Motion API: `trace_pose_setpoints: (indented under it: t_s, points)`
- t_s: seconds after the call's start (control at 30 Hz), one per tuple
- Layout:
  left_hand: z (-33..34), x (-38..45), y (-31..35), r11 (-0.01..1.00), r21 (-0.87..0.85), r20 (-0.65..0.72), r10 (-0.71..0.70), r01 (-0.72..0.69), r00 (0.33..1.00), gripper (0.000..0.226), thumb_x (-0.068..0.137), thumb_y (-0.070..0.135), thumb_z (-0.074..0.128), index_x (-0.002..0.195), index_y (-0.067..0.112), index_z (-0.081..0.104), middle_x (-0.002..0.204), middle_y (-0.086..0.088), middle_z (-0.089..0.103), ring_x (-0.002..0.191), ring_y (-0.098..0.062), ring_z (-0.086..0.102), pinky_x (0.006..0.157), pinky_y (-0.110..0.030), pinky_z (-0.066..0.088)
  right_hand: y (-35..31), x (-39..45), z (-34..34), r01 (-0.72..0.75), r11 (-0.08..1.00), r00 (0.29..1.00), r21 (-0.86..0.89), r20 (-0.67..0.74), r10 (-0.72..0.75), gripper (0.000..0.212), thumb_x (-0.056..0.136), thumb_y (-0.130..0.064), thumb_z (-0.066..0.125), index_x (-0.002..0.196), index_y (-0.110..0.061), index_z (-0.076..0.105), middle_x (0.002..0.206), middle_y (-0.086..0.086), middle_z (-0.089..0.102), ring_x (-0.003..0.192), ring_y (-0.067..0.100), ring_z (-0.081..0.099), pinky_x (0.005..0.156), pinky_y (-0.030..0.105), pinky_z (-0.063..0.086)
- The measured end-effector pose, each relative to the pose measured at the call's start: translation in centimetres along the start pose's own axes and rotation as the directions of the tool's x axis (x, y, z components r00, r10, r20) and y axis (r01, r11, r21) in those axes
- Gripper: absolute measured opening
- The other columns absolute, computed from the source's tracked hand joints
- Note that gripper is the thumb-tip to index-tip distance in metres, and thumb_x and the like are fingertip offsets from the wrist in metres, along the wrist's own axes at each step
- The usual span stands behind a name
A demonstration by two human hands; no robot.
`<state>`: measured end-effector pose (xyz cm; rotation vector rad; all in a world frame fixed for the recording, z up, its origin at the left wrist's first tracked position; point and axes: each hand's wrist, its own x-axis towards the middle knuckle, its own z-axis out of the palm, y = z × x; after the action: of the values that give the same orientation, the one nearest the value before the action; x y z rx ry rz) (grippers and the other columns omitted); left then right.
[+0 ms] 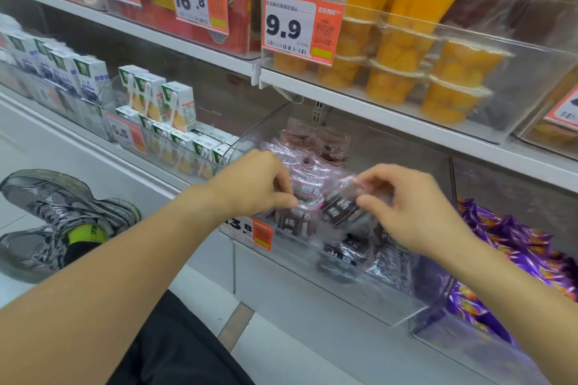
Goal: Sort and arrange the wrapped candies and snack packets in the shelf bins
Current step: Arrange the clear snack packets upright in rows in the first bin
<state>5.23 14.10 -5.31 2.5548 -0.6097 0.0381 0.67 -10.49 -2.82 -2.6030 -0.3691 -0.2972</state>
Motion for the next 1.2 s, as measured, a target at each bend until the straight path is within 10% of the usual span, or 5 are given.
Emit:
trace_pose_setpoints:
  t_s: [0.2,0.4,0.7,1.07,1.2]
  points:
    - [1.5,1.4,-0.3,0.998,-0.033,-0.136,-0.058,0.054,0.989,0.016,0.080,0.036,0.081,0.077,0.020,0.075,0.060,0.016,0.061,0.055,0.004,0.057,0.066,-0.021,0.052,-1.9,-2.2,-3.3,0.156,0.967,0.975,0.201,-0.186,-0.118,0.023,0.086,-0.022,0.073,0.103,-0.036,0.070,0.092,-0.015,0.067,0.084,0.005,0.064,0.073,0.024,0.050]
    - [0.4,1.6,-1.2,0.925,-0.340,0.035,-0.168,0.169,0.985,0.022,0.092,0.030,0.069,0.080,0.013,0.076,0.065,-0.004,0.074,0.065,-0.019,0.073,0.063,-0.034,0.061,-2.0,-0.1,2.5,0.224,0.973,0.974,0.060,-0.032,-0.222,0.020,0.081,-0.020,0.079,0.098,-0.028,0.076,0.086,-0.012,0.069,0.080,0.004,0.063,0.077,0.024,0.052]
    - [-1.3,-0.4,-0.8,0.985,-0.135,0.216,-0.073,0.104,0.974,0.056,0.076,0.051,0.078,0.124,0.025,0.064,0.092,0.009,0.071,0.086,-0.003,0.068,0.082,-0.023,0.056,-2.0,0.8,6.9,-0.012,0.993,0.996,0.118,0.091,0.001,0.019,0.075,-0.037,0.084,0.079,-0.024,0.071,0.068,-0.012,0.069,0.066,-0.001,0.062,0.062,0.013,0.048]
    - [0.3,-0.9,-2.0,0.998,-0.063,-0.004,0.018,-0.018,1.000,0.035,0.072,0.041,0.084,0.103,0.030,0.073,0.099,0.011,0.054,0.068,-0.003,0.058,0.071,-0.025,0.050,-2.0,0.1,4.2,-0.069,0.990,0.994,0.122,0.096,0.058,0.051,0.065,-0.054,0.086,0.103,-0.032,0.060,0.092,-0.016,0.063,0.065,0.000,0.065,0.067,0.018,0.052]
    - [1.2,-0.6,-2.5,0.988,-0.157,-0.116,-0.022,0.004,0.993,0.028,0.072,0.035,0.084,0.097,0.027,0.077,0.090,0.005,0.060,0.074,-0.011,0.059,0.078,-0.038,0.053,-1.9,0.9,5.4,-0.349,0.852,0.903,0.390,0.382,0.195,0.043,0.076,-0.028,0.086,0.105,-0.017,0.057,0.089,0.004,0.072,0.063,0.025,0.074,0.072,0.047,0.061]
